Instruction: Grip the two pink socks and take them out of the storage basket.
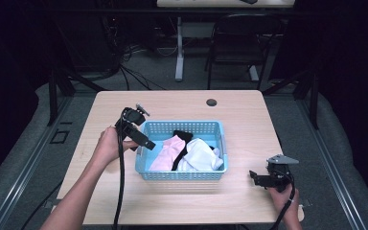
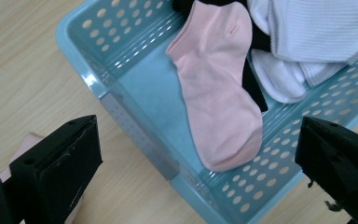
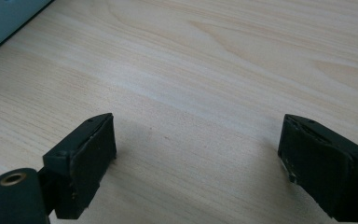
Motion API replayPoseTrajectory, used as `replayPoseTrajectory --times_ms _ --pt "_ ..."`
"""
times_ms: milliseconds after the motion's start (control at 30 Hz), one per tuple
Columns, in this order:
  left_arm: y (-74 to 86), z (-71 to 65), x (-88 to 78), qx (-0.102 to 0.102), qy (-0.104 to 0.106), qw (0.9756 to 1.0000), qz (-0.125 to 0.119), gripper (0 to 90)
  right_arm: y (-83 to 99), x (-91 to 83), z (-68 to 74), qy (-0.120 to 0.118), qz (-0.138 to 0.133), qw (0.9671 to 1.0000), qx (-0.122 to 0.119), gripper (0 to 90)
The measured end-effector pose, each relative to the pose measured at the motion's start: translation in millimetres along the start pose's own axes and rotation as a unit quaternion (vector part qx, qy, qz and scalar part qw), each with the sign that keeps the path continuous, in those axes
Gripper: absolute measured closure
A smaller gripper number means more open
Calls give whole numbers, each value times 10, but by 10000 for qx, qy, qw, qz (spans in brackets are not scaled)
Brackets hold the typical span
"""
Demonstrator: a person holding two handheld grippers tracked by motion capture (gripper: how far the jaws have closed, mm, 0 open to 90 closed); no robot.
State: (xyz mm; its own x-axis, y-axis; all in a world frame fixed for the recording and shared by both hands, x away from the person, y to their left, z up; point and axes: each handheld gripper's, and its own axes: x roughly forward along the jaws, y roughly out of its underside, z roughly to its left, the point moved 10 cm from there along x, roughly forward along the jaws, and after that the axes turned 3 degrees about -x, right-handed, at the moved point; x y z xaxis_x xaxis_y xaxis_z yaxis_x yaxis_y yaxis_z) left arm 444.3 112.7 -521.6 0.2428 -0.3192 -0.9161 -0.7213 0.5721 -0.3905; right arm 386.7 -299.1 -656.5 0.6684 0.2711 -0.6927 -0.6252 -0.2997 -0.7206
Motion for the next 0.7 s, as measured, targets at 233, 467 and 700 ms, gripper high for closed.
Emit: replayPoseTrajectory --times_ms 233,467,700 --pt "-84 -87 120 61 53 10000 -2 3 -2 2 2 -7 -10 10000 3 106" --pt "-153 -173 271 84 145 9998 62 3 0 -1 3 -14 10 10000 6 106" --pt "-201 -281 559 80 213 9995 237 7 0 0 0 -3 1 10000 -10 107"
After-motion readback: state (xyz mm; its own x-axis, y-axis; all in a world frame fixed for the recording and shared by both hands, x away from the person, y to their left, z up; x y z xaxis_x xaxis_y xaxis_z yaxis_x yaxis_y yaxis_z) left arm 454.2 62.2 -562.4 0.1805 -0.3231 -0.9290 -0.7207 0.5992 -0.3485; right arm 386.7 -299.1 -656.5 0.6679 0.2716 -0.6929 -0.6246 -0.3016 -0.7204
